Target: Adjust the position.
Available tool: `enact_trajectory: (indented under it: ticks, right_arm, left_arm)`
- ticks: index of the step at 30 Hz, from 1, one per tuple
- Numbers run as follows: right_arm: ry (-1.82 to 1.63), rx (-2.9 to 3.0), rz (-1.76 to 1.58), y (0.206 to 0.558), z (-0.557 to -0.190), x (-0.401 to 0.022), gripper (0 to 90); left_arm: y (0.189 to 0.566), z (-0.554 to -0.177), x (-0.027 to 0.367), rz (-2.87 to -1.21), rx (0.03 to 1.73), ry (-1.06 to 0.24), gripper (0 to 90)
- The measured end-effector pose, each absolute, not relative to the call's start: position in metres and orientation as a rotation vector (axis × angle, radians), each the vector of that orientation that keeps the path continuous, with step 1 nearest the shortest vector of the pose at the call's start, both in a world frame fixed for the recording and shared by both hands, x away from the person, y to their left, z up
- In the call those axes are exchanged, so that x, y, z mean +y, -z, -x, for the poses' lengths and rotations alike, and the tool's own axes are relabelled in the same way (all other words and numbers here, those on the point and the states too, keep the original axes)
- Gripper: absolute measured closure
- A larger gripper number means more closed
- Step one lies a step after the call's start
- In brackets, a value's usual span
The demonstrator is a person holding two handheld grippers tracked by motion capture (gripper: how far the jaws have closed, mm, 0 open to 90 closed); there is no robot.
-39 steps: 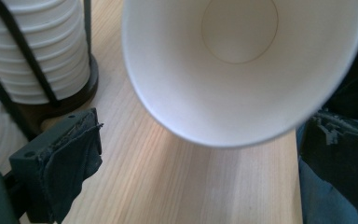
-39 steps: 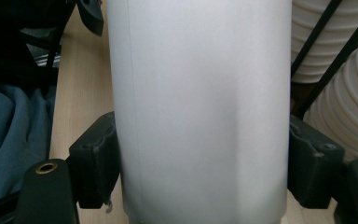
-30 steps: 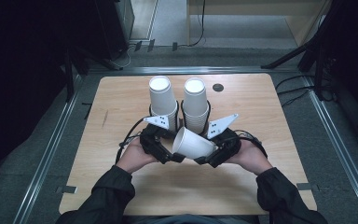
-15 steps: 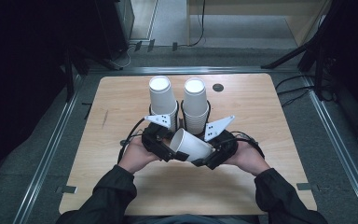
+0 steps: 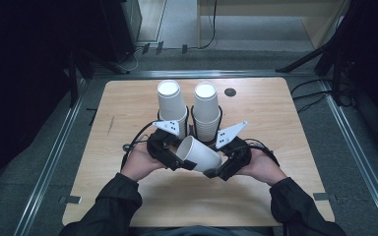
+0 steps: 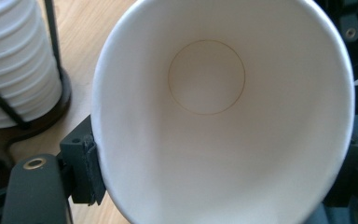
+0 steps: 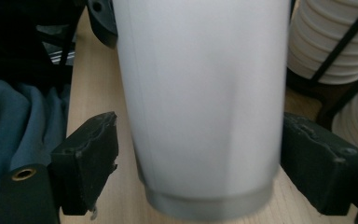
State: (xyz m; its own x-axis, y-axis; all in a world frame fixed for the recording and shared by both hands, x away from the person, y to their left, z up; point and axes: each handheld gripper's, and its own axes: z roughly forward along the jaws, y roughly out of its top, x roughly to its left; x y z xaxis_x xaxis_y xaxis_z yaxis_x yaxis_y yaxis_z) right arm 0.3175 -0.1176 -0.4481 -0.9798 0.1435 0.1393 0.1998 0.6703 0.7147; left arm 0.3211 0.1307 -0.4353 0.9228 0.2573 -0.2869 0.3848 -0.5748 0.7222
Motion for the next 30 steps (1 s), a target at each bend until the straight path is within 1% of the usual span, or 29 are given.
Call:
enact_trajectory:
  ticks: [6, 7, 14, 15, 20, 21, 25, 30]
  right_arm:
    - [1.169, -2.818, 0.315, 0.451, -0.318, -0.123, 14.6]
    - [1.164, -2.822, 0.312, 0.451, -0.318, -0.123, 14.6]
    - [1.138, -2.837, 0.327, 0.455, -0.319, -0.125, 14.6]
    - [1.133, -2.841, 0.333, 0.455, -0.319, -0.125, 14.6]
    - [1.124, -2.845, 0.346, 0.458, -0.320, -0.125, 14.7]
    - [1.122, -2.842, 0.346, 0.460, -0.321, -0.124, 14.8]
    - [1.071, -2.858, 0.329, 0.466, -0.320, -0.120, 15.1]
    - [1.052, -2.867, 0.312, 0.472, -0.320, -0.115, 15.2]
  left_arm:
    - [0.432, -0.322, 0.140, -2.249, 0.468, 0.145, 16.7]
    - [0.432, -0.322, 0.143, -2.276, 0.474, 0.124, 16.7]
    - [0.435, -0.324, 0.147, -2.336, 0.495, 0.109, 16.6]
    - [0.438, -0.324, 0.146, -2.374, 0.488, 0.096, 16.6]
    - [0.441, -0.324, 0.143, -2.440, 0.480, 0.070, 16.5]
    - [0.443, -0.323, 0.140, -2.477, 0.477, 0.051, 16.5]
    - [0.443, -0.321, 0.133, -2.541, 0.490, 0.028, 16.4]
    - [0.442, -0.318, 0.126, -2.557, 0.463, 0.017, 16.1]
